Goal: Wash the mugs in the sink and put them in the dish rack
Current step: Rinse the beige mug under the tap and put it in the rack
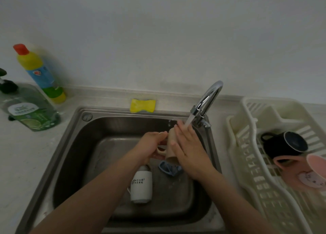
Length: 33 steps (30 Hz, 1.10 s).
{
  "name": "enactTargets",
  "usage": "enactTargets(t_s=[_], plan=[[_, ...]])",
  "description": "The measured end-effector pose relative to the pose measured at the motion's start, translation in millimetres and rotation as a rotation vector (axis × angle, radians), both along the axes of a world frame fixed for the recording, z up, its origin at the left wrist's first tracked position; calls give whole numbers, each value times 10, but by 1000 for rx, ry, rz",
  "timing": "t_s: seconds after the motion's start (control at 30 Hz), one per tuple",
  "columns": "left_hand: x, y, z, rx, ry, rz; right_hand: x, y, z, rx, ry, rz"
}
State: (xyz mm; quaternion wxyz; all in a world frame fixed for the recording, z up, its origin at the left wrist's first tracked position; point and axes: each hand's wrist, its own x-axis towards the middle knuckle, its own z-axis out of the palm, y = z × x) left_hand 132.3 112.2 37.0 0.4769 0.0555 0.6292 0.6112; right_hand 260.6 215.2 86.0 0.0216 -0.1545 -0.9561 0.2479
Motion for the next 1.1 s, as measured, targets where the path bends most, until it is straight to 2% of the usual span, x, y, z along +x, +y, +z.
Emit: enactTargets(t_s=[0.17,0.3,0.43,0.57,0.63,0.77,0.87,1.03,1.1], plan=[[-20,49,-11,-35,31,-10,271,-45,-66,105,-64,236],[39,155,28,-63,84,-46,50,164,-65,91,5,52],[-14,184,21,-81,70,-42,294,-84,-95,127,-68,182],[47,166,23,-88,58,-15,102,119,-33,127,-15,53],[23,136,36,-110,62,25,126,-21,-25,200,9,139],[-45,54,-5,-94,61,12,219,-98,-123,87,-11,213],[-27,14,-16,-83,41,37,40,77,-124,21,55,66],[-114,-159,-26,-12,-53,110,355,-198,-180,-116,7,123],[-64,-172,0,-11,-62,59,204,-97,-176,-282,59,11]])
